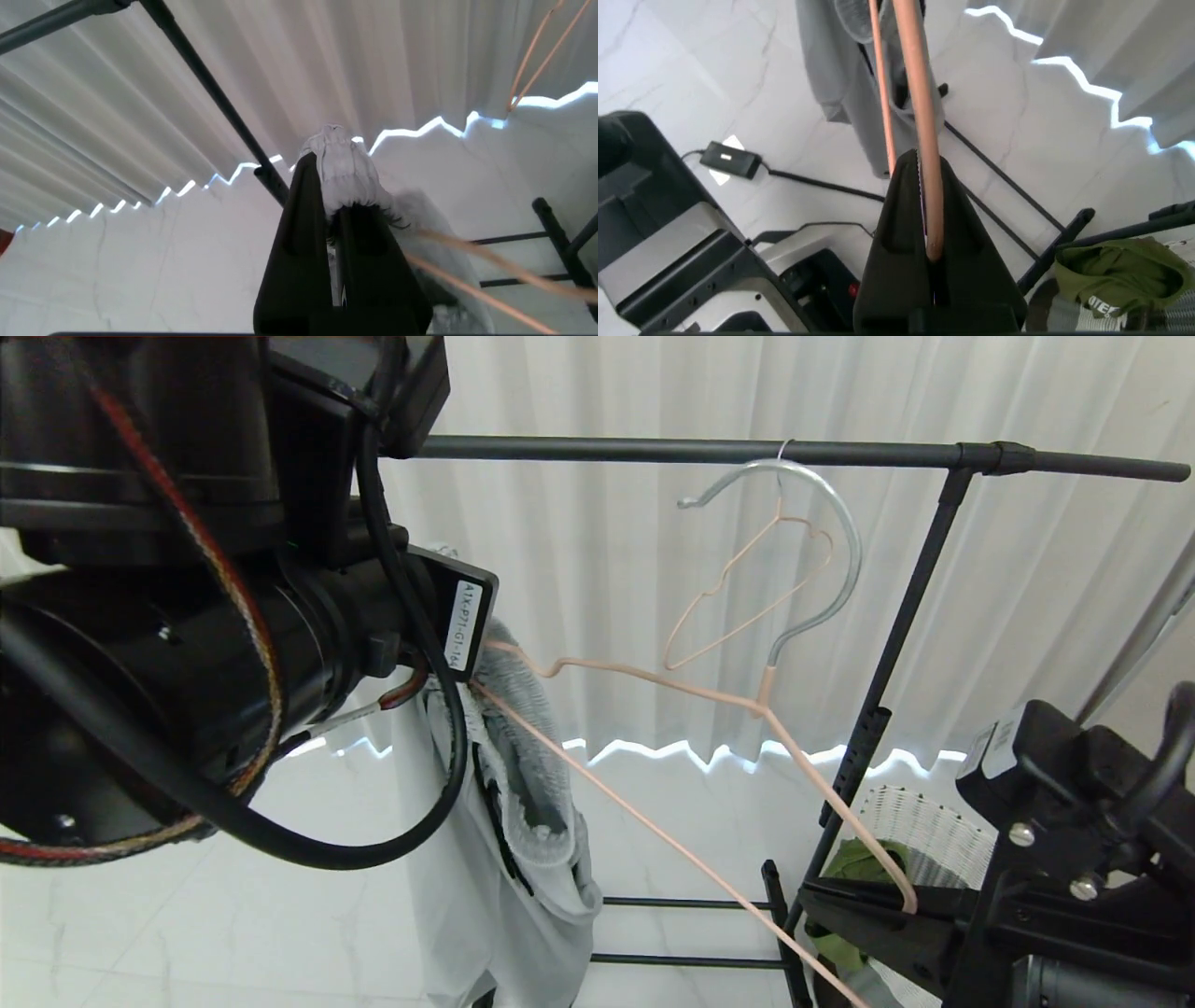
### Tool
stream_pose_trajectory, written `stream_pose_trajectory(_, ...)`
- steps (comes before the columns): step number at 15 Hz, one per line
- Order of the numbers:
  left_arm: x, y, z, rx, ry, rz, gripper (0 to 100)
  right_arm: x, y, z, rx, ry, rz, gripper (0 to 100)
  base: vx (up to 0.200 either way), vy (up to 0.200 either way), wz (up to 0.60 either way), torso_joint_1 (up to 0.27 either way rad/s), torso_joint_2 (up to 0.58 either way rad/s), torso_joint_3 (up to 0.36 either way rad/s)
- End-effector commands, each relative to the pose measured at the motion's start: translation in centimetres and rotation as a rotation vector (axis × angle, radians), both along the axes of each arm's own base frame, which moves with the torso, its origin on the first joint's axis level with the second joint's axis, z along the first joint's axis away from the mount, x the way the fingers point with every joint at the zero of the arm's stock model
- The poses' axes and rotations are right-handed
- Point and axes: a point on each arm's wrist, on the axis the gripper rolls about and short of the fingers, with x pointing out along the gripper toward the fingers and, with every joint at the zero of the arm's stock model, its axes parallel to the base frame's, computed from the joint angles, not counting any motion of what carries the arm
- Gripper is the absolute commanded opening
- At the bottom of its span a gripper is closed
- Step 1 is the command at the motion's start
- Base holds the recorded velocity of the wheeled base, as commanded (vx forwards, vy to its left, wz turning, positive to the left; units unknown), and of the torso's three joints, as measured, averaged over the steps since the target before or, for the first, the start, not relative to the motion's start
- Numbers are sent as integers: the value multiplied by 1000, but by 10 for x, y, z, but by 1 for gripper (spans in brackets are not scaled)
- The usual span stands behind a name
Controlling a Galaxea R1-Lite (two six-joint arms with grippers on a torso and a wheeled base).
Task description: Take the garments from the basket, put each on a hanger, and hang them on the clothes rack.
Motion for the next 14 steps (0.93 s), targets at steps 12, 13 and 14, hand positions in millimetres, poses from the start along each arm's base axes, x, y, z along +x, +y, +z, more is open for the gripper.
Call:
stream_pose_trajectory(12,-17,-10,2,-7,-5,-79,0,6,15,3,36,-16,-7,0,0,0,0,0,0,0)
stream_pose_trajectory(13,-21,-14,2,-8,-5,-103,0,6,16,2,30,-14,-7,0,0,0,0,0,0,0)
stream_pose_trajectory(14,-24,-17,2,-7,-4,-118,0,7,17,0,20,-10,-7,0,0,0,0,0,0,0)
